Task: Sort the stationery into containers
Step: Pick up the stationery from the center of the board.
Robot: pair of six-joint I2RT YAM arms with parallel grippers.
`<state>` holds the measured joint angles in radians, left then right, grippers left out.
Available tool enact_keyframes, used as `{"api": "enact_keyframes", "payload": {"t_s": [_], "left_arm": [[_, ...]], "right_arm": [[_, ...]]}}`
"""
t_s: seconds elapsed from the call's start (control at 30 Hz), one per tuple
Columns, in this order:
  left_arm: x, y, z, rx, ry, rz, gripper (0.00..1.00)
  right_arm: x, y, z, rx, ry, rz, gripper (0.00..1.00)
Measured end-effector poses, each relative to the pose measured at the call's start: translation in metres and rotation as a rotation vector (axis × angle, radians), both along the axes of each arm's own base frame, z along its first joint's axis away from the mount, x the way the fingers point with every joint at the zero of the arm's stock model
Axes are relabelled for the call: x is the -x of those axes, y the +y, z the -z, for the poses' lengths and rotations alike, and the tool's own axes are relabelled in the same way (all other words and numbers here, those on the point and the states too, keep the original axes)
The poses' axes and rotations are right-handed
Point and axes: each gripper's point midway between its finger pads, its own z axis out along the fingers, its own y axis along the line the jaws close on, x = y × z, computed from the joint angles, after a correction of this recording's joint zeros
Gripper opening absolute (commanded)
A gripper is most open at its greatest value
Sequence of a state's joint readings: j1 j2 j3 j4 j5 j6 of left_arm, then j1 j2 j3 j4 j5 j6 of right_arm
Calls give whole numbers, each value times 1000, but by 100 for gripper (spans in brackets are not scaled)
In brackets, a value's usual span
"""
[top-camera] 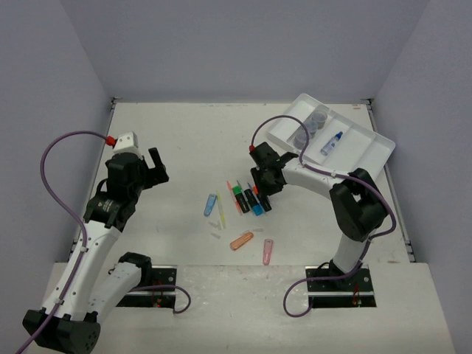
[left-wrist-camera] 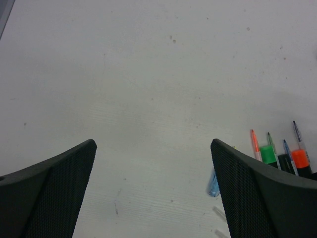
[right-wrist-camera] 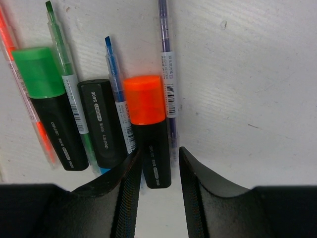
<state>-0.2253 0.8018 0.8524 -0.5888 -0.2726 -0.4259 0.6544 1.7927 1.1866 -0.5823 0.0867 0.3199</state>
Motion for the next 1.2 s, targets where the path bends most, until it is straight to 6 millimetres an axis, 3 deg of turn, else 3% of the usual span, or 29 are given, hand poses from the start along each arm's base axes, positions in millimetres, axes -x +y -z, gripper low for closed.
{"api": "enact_keyframes", "payload": {"t_s": [0.57,0.9,1.03,1.2], "left_arm": [[1,-1,-3,5,-11,4,100],[2,0,-5,7,-20,4,100],[2,0,-6,8,-24,5,100],[3,0,-7,9,-26,5,100]], "right_arm": [[2,10,11,4,30,-25,32],[4,13,17,14,50,-33,43],[7,15,20,24,61,-40,37],[7,16,20,26,65,-43,23]]}}
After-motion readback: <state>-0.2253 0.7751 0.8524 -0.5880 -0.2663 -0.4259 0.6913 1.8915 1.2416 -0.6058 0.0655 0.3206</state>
